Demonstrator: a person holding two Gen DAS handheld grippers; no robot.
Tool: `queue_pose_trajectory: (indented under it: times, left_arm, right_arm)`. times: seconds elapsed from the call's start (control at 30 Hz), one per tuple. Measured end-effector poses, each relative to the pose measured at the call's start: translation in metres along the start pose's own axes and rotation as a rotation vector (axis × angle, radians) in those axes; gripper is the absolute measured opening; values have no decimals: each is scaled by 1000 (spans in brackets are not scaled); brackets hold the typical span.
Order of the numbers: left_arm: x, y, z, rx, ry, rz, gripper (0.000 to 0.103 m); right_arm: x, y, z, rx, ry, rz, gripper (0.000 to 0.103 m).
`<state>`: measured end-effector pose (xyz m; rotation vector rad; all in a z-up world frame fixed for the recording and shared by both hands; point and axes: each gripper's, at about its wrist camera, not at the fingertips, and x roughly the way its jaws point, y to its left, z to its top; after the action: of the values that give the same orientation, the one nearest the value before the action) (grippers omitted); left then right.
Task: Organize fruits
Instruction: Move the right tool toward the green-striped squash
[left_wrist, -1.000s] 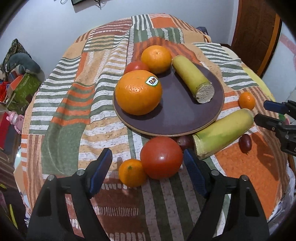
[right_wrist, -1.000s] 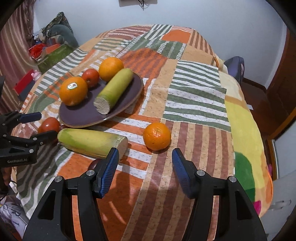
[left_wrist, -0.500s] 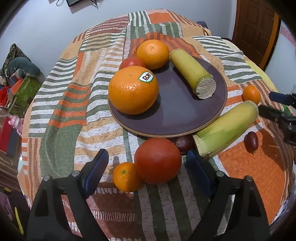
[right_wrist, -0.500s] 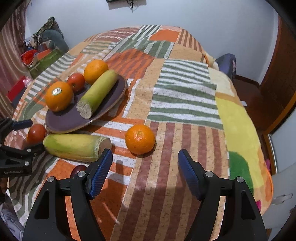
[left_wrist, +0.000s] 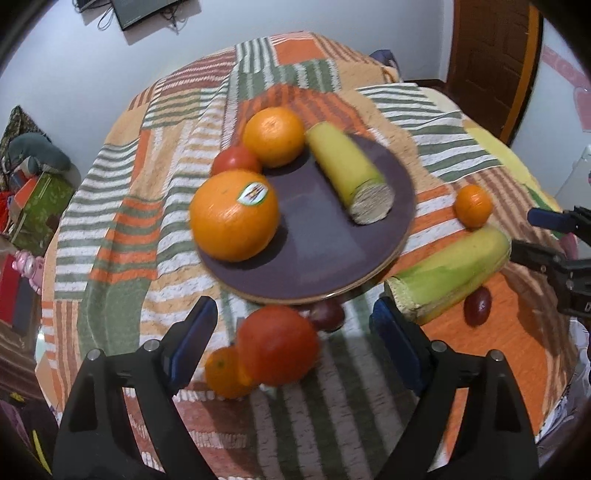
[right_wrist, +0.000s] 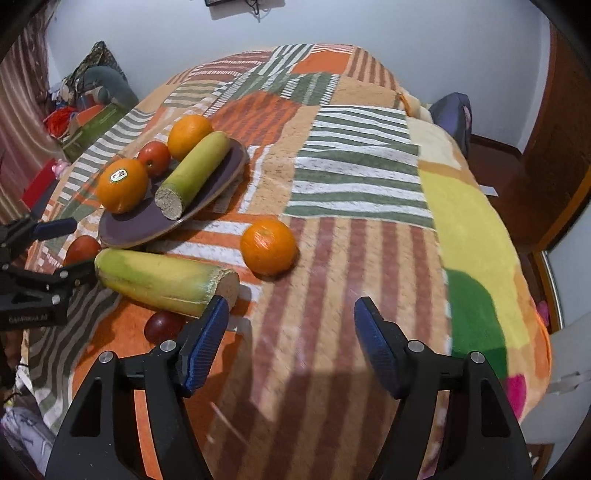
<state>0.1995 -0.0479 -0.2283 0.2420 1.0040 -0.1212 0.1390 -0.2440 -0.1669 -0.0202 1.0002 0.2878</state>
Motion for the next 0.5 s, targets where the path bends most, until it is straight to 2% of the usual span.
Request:
queue_pose_trajectory:
  times: [0.03, 0.1, 0.13, 0.23, 0.33, 0.5]
  left_arm:
    - [-1, -4, 2, 8, -6, -10, 87]
    - [-1, -12, 7, 27, -8, -24, 87]
    - [0, -16, 9, 35, -9, -21, 87]
    - [2, -20, 15, 23, -11, -8, 87]
    - [-2, -10, 16, -29, -16, -45, 87]
    - [-16, 14, 6, -78, -34, -23, 91]
  right_arm:
    - [-4, -3, -3, 7, -3, 7, 69]
    - [-12, -8, -8, 32, -9, 77, 69]
    - [-16, -8, -10, 33, -15, 81, 69]
    - [-20, -4, -12, -1, -22, 14, 69]
    - [-23, -3, -7, 6, -31, 44, 69]
    - [-23, 17, 9, -62, -56, 83, 69]
